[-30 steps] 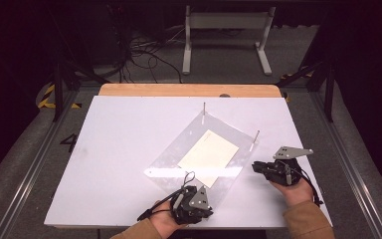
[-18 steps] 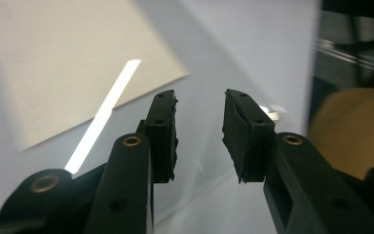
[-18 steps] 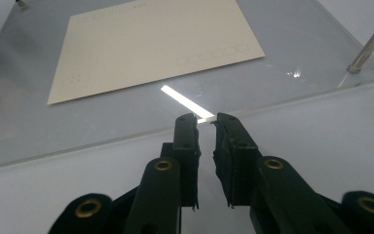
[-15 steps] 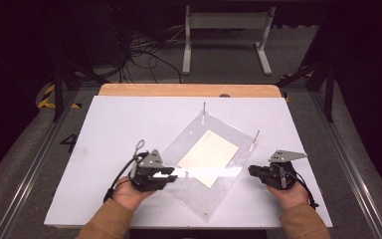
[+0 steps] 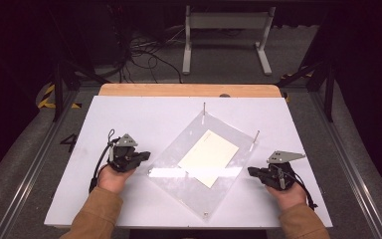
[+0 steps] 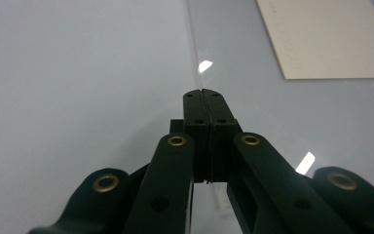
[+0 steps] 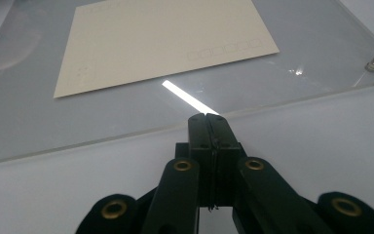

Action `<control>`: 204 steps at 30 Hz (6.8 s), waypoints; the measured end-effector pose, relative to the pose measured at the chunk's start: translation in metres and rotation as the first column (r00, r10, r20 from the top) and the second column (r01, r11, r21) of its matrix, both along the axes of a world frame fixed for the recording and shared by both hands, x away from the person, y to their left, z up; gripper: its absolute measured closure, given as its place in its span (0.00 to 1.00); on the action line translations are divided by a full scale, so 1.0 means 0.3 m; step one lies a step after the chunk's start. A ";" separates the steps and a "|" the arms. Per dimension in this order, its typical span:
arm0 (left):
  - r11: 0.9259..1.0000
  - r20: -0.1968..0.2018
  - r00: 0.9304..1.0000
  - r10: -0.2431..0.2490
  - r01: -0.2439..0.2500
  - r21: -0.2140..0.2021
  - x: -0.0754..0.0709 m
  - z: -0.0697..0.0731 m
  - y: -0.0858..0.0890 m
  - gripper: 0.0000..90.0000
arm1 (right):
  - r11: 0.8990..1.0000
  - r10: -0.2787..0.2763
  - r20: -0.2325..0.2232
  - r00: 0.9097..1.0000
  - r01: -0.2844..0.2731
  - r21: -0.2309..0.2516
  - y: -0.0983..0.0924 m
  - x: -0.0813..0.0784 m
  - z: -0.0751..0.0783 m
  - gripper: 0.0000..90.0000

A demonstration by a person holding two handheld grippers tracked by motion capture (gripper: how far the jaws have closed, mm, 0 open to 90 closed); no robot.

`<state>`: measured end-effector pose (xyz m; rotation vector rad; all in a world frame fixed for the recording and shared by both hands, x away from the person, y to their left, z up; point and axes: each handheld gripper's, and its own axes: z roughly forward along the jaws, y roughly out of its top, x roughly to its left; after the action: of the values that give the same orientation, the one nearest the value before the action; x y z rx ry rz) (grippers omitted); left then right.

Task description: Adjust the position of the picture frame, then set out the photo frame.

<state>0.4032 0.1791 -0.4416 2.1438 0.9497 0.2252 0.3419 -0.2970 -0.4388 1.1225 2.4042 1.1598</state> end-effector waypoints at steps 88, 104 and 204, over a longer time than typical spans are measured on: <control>0.930 -0.174 0.914 -0.365 0.366 -0.027 -0.257 -0.059 -0.110 1.00 | 0.983 -0.182 -0.028 0.983 0.182 0.003 0.060 0.332 -0.057 1.00; 0.905 -0.113 0.898 -0.425 0.423 -0.042 -0.280 -0.025 -0.130 0.77 | 0.999 -0.015 0.094 0.995 0.018 -0.039 0.056 0.155 0.025 0.91; 0.973 0.196 0.980 -0.024 0.068 -0.222 -0.328 0.023 0.073 0.29 | 0.935 -0.234 0.017 0.972 0.220 0.277 0.012 0.386 0.086 0.02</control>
<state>0.3046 0.2008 -0.4345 1.8931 0.7738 0.2804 0.4578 -0.2934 -0.4130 1.3924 2.0530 1.4490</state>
